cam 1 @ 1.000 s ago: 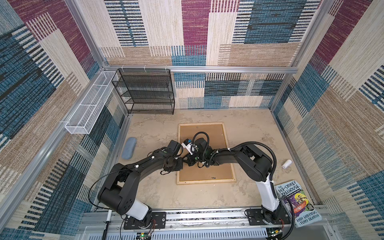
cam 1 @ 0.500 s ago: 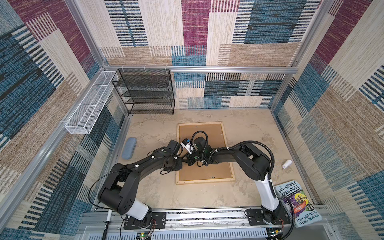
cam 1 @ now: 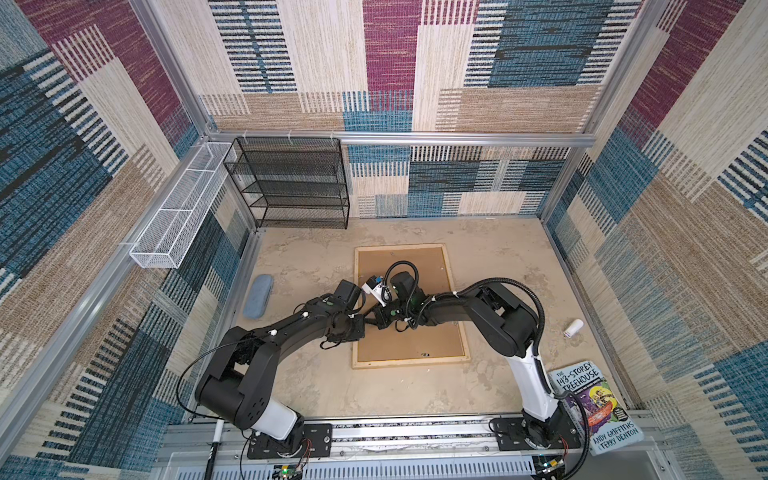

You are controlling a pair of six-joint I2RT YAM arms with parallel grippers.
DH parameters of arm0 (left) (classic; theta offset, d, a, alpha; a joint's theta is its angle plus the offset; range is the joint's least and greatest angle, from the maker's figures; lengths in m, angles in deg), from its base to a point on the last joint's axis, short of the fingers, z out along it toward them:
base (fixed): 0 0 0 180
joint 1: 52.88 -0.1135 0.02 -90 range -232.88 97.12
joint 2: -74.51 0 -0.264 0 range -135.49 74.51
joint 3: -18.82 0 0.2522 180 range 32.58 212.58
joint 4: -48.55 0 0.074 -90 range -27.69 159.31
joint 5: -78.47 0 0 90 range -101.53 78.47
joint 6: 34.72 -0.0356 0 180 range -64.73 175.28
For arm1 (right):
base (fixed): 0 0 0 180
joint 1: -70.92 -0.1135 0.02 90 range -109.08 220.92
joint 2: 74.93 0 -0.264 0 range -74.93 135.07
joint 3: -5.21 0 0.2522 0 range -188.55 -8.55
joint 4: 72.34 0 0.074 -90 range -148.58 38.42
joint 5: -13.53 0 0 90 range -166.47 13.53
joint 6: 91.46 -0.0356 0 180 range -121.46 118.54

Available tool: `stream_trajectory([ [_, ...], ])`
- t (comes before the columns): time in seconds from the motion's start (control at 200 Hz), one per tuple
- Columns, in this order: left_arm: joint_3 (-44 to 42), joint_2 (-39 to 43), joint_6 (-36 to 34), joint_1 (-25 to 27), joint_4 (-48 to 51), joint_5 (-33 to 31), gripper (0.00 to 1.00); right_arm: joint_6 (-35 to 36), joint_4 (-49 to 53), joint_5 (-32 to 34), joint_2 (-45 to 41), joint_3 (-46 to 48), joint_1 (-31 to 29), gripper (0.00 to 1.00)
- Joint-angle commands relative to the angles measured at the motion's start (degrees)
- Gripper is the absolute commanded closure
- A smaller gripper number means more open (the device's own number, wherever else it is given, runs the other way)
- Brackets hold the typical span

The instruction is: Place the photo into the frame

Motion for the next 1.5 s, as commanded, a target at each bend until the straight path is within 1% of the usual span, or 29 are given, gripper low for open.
stream_trajectory([
  [0.0,-0.63,-0.35,-2.09,-0.04,-6.64,1.57,0.82,-2.55,9.41,0.35,1.29,-0.04,0.22,1.0],
  [0.416,-0.96,-0.69,-2.06,-0.04,-7.12,1.57,0.82,-2.37,12.33,2.11,1.64,-0.85,0.27,1.0],
  [0.496,-0.89,-0.71,-2.08,-0.04,-7.17,1.57,0.82,-3.69,14.27,4.48,1.97,-1.7,0.24,1.0],
  [0.611,-0.87,-0.78,-2.11,-0.02,-7.06,1.48,0.82,-5.44,14.52,5.13,2.1,-1.63,0.14,1.0],
  [0.691,-1.09,-0.78,-2.14,-0.04,-7.13,1.39,0.82,-7.48,15.21,8.28,1.5,-0.83,0.06,1.0],
  [0.876,-1.1,-1.05,-2.05,-0.03,-7.49,1.57,0.82,-11.88,12.43,11.06,-0.23,2.52,-0.84,1.0],
  [1.022,-0.99,-1.0,-2.17,-0.04,-7.34,1.59,0.82,-10.41,13.63,12.58,-0.75,2.4,-2.38,1.0],
  [1.112,-1.02,-0.7,-2.15,-0.04,-7.13,1.5,0.82,-9.23,15.54,14.76,-0.73,1.83,-3.39,1.0],
  [1.242,-1.11,-0.41,-2.14,-0.04,-7.11,1.44,0.82,-9.52,16.52,16.32,-0.51,2.01,-4.33,1.0],
  [1.357,-1.14,-0.31,-2.15,-0.04,-7.09,1.39,0.82,-8.9,16.21,15.91,-0.29,2.36,-4.6,1.0],
  [1.497,-1.24,-0.11,-2.34,-0.04,-6.81,1.15,0.82,-5.29,16.22,13.41,-0.11,2.36,-4.61,1.0],
])
